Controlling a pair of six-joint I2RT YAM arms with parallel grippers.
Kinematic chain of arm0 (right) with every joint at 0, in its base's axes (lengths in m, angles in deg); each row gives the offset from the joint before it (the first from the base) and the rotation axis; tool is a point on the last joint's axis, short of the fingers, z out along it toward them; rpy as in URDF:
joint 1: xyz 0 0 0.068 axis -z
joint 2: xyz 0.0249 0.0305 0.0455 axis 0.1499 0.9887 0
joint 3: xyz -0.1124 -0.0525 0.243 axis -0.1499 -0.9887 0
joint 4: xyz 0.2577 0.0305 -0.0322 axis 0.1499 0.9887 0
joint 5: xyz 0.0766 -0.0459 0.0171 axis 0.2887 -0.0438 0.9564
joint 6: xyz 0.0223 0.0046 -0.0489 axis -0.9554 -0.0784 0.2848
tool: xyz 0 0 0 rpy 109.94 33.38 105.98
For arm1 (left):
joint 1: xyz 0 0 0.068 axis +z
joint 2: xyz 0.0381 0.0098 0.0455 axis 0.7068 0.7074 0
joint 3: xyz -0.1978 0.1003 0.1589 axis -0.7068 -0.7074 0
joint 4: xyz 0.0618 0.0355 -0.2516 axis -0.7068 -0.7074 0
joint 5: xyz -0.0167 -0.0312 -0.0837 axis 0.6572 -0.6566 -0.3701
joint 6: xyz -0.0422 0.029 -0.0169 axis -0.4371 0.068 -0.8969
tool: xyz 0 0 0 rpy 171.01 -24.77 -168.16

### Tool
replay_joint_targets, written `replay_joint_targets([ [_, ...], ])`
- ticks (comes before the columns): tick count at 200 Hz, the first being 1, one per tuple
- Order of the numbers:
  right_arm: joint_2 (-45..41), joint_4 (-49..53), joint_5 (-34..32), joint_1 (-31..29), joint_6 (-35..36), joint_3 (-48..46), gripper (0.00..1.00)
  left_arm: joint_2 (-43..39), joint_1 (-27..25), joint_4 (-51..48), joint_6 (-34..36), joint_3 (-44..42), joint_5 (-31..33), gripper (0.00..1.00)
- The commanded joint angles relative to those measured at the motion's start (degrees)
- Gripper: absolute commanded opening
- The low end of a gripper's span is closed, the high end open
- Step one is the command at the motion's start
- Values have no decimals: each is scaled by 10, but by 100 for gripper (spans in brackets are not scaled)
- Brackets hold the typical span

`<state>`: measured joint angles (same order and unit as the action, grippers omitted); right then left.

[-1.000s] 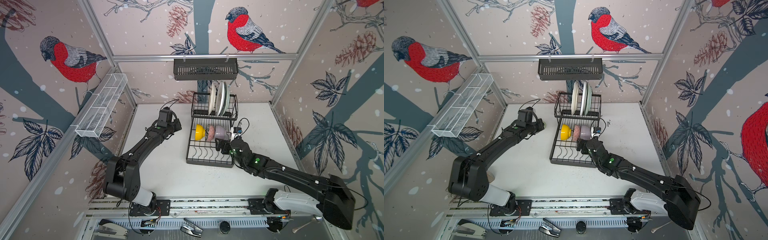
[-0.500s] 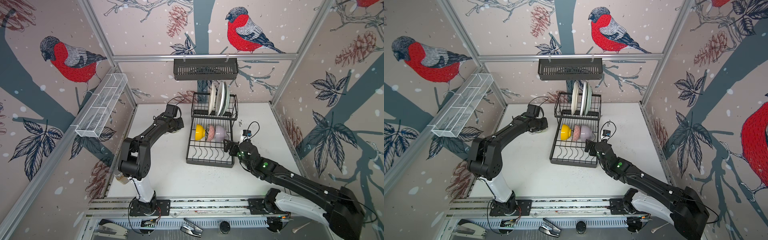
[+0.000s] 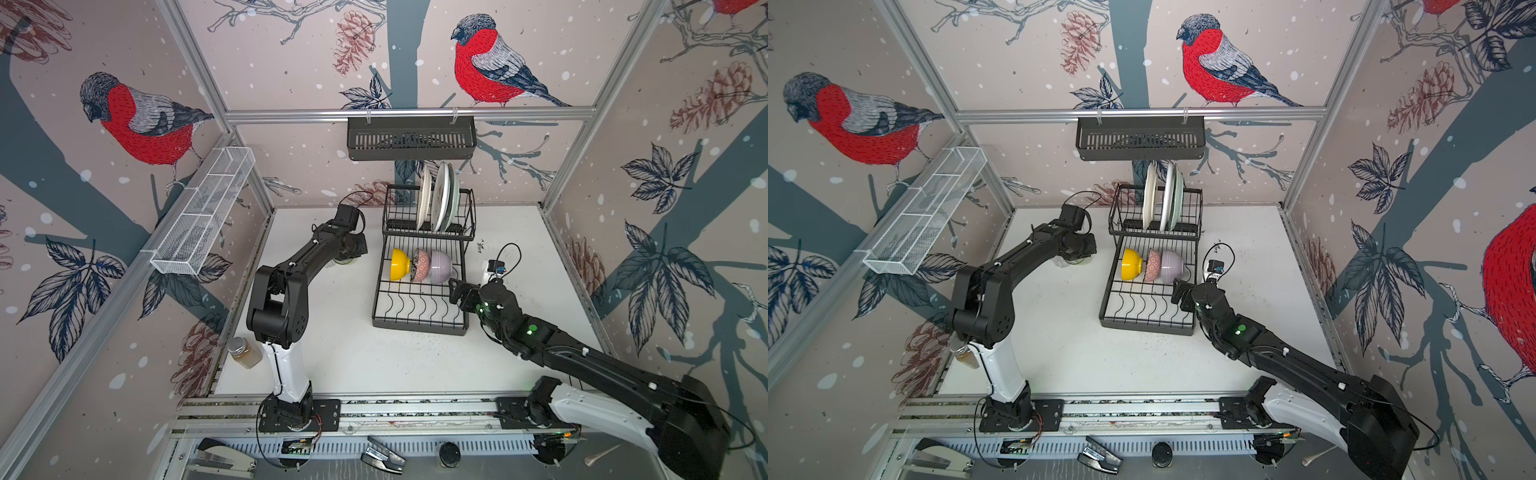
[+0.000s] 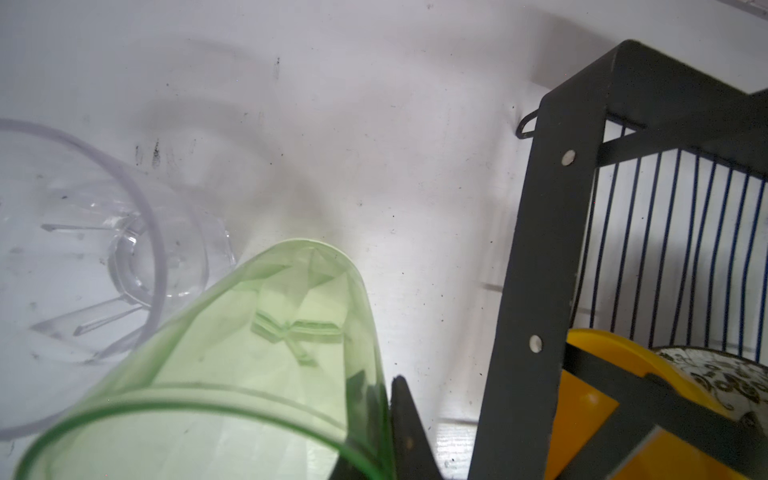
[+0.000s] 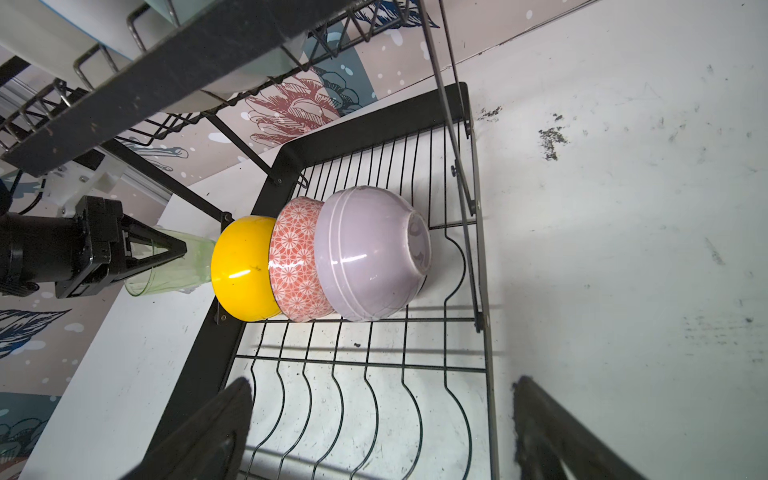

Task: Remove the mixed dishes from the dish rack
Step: 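Lower the green glass jar upright beside the clear glass with the left gripper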

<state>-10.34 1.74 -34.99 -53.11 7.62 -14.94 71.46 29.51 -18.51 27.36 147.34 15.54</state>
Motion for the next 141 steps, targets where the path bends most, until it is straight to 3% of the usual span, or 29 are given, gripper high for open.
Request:
replay_joint_targets([
  [1, -2, -1, 4, 1, -7, 0, 97, 8, 2, -17, 11, 17, 21, 0],
  [141, -14, 22, 2, 6, -9, -5, 97, 113, 3, -106, 34, 146, 47, 0],
])
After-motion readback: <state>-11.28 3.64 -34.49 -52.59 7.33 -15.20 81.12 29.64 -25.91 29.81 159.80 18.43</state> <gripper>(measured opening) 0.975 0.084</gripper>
